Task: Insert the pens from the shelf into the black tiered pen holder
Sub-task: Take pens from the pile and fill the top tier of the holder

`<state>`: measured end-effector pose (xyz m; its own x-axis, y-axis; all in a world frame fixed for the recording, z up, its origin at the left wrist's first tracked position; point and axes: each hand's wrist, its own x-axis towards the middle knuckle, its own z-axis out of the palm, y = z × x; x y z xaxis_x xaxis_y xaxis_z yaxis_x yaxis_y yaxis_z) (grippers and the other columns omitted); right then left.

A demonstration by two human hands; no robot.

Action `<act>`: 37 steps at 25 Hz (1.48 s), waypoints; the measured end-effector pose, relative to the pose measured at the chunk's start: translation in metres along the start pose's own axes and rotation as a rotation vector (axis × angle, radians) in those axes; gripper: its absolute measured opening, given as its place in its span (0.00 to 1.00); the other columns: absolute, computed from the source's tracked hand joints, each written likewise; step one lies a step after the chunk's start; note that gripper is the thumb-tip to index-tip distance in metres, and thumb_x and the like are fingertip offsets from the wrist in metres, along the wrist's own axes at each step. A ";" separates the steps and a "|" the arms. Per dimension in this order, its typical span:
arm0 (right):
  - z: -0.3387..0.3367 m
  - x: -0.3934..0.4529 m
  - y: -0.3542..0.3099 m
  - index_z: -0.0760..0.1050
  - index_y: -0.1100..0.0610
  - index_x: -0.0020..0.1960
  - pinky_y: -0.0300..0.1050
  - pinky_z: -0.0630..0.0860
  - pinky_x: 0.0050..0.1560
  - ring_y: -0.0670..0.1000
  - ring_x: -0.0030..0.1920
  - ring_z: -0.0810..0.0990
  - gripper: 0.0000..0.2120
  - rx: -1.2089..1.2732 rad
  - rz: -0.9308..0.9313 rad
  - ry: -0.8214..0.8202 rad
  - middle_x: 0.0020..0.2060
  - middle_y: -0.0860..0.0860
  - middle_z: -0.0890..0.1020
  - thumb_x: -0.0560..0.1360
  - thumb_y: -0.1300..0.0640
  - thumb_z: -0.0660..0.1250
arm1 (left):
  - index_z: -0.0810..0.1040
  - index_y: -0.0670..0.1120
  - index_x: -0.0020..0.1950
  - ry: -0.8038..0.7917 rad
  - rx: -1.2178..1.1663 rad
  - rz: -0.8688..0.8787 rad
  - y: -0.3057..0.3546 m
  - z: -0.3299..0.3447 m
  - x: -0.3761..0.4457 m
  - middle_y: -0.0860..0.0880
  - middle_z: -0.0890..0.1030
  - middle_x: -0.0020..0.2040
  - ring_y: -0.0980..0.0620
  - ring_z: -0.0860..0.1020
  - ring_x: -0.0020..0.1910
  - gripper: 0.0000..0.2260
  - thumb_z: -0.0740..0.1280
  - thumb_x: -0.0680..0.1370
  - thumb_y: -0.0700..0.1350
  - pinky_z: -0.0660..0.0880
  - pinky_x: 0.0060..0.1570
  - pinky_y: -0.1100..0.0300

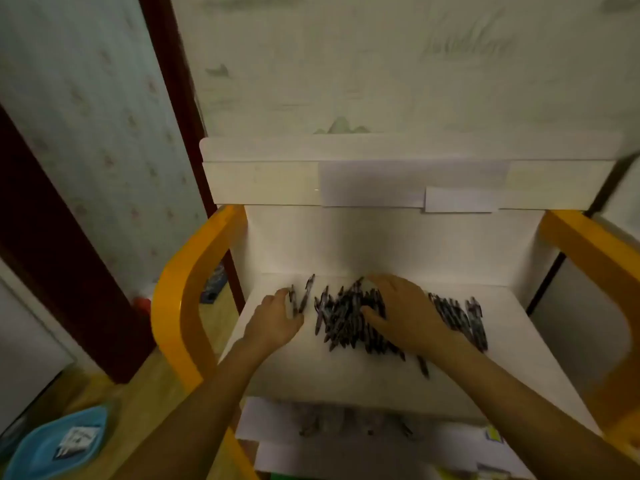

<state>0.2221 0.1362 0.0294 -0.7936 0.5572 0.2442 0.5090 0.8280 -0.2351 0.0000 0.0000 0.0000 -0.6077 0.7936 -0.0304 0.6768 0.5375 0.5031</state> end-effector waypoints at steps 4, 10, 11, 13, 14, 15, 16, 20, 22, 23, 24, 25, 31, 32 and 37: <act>0.015 0.007 0.020 0.60 0.52 0.75 0.49 0.66 0.69 0.52 0.66 0.70 0.30 -0.026 0.040 0.034 0.68 0.50 0.71 0.78 0.38 0.56 | 0.68 0.43 0.70 -0.064 -0.068 -0.091 -0.001 0.031 0.025 0.42 0.75 0.59 0.44 0.77 0.54 0.27 0.67 0.75 0.54 0.78 0.54 0.50; 0.019 0.025 0.045 0.60 0.53 0.75 0.49 0.63 0.72 0.54 0.68 0.68 0.30 -0.018 0.073 0.007 0.69 0.51 0.70 0.78 0.39 0.57 | 0.78 0.52 0.55 -0.115 -0.203 -0.129 0.034 0.081 0.057 0.51 0.79 0.53 0.55 0.77 0.54 0.28 0.67 0.66 0.70 0.76 0.60 0.53; 0.018 0.026 0.048 0.61 0.53 0.74 0.49 0.63 0.71 0.54 0.68 0.68 0.30 -0.014 0.074 0.006 0.70 0.52 0.70 0.78 0.39 0.57 | 0.77 0.53 0.55 -0.137 -0.158 -0.163 0.035 0.089 0.064 0.52 0.79 0.53 0.54 0.76 0.56 0.33 0.66 0.61 0.75 0.74 0.62 0.55; 0.019 0.028 0.054 0.61 0.53 0.74 0.50 0.63 0.72 0.55 0.70 0.67 0.31 -0.006 0.070 -0.011 0.71 0.52 0.69 0.77 0.37 0.53 | 0.75 0.50 0.55 -0.217 -0.129 -0.218 0.047 0.087 0.068 0.49 0.76 0.54 0.51 0.77 0.55 0.37 0.69 0.57 0.75 0.78 0.53 0.59; 0.019 0.029 0.058 0.60 0.52 0.75 0.50 0.62 0.72 0.55 0.70 0.66 0.32 -0.002 0.069 -0.026 0.71 0.52 0.68 0.77 0.35 0.50 | 0.73 0.47 0.58 -0.248 -0.138 -0.263 0.054 0.083 0.070 0.47 0.74 0.56 0.49 0.76 0.54 0.38 0.72 0.58 0.71 0.78 0.49 0.60; 0.019 0.031 0.061 0.60 0.51 0.75 0.50 0.61 0.73 0.55 0.71 0.65 0.33 0.006 0.068 -0.040 0.72 0.52 0.67 0.76 0.34 0.47 | 0.71 0.45 0.61 -0.272 -0.145 -0.298 0.060 0.079 0.071 0.45 0.72 0.58 0.48 0.75 0.54 0.39 0.75 0.60 0.66 0.77 0.46 0.60; 0.021 0.033 0.064 0.59 0.51 0.75 0.50 0.59 0.74 0.54 0.72 0.63 0.34 0.016 0.066 -0.049 0.73 0.51 0.65 0.75 0.34 0.45 | 0.68 0.43 0.64 -0.297 -0.146 -0.329 0.062 0.077 0.074 0.44 0.71 0.59 0.48 0.75 0.54 0.40 0.76 0.61 0.62 0.77 0.46 0.60; 0.025 0.039 0.070 0.57 0.49 0.76 0.47 0.54 0.74 0.53 0.74 0.59 0.31 0.060 0.054 -0.075 0.75 0.50 0.62 0.77 0.36 0.49 | 0.64 0.42 0.66 -0.346 -0.213 -0.367 0.062 0.072 0.084 0.45 0.74 0.57 0.48 0.76 0.55 0.36 0.78 0.66 0.51 0.78 0.48 0.59; 0.025 0.041 0.071 0.57 0.49 0.76 0.46 0.53 0.74 0.52 0.74 0.59 0.31 0.087 0.047 -0.091 0.75 0.50 0.61 0.77 0.36 0.50 | 0.70 0.40 0.62 -0.363 -0.273 -0.372 0.061 0.070 0.085 0.46 0.76 0.51 0.51 0.77 0.49 0.28 0.77 0.67 0.44 0.79 0.45 0.61; 0.025 0.042 0.072 0.57 0.49 0.76 0.46 0.53 0.74 0.53 0.74 0.59 0.31 0.101 0.045 -0.092 0.75 0.50 0.62 0.77 0.36 0.49 | 0.74 0.40 0.59 -0.374 -0.282 -0.373 0.061 0.069 0.085 0.47 0.77 0.48 0.52 0.78 0.46 0.23 0.76 0.68 0.42 0.79 0.44 0.62; 0.024 0.043 0.072 0.58 0.49 0.76 0.47 0.54 0.74 0.53 0.74 0.60 0.32 0.115 0.043 -0.088 0.75 0.50 0.62 0.76 0.35 0.48 | 0.77 0.40 0.55 -0.385 -0.277 -0.373 0.062 0.068 0.084 0.47 0.79 0.45 0.52 0.79 0.44 0.18 0.76 0.68 0.42 0.80 0.43 0.62; 0.024 0.044 0.071 0.58 0.49 0.76 0.48 0.55 0.74 0.53 0.74 0.60 0.32 0.124 0.040 -0.086 0.75 0.50 0.62 0.76 0.34 0.47 | 0.78 0.41 0.51 -0.392 -0.264 -0.368 0.063 0.068 0.084 0.46 0.79 0.44 0.51 0.80 0.44 0.14 0.75 0.68 0.42 0.81 0.41 0.62; 0.026 0.048 0.069 0.58 0.48 0.76 0.47 0.53 0.74 0.51 0.75 0.57 0.28 0.139 0.018 -0.092 0.76 0.48 0.60 0.79 0.38 0.53 | 0.71 0.48 0.43 -0.427 -0.174 -0.335 0.070 0.066 0.081 0.50 0.74 0.41 0.53 0.76 0.43 0.08 0.70 0.73 0.46 0.75 0.40 0.64; 0.027 0.049 0.068 0.58 0.48 0.75 0.47 0.53 0.74 0.51 0.75 0.57 0.28 0.143 0.019 -0.092 0.76 0.48 0.60 0.79 0.38 0.53 | 0.71 0.48 0.42 -0.439 -0.159 -0.330 0.071 0.066 0.081 0.50 0.74 0.41 0.53 0.76 0.42 0.07 0.70 0.74 0.46 0.75 0.40 0.64; 0.030 0.051 0.065 0.59 0.48 0.75 0.47 0.53 0.75 0.51 0.75 0.56 0.27 0.153 0.026 -0.106 0.76 0.48 0.58 0.79 0.38 0.53 | 0.75 0.45 0.47 -0.439 -0.065 -0.270 0.075 0.071 0.082 0.50 0.75 0.39 0.53 0.76 0.39 0.07 0.70 0.73 0.46 0.74 0.36 0.65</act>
<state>0.2052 0.2168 -0.0019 -0.8158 0.5617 0.1376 0.4794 0.7899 -0.3824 0.0298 0.1257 -0.0263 -0.5162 0.6813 -0.5190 0.4844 0.7320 0.4791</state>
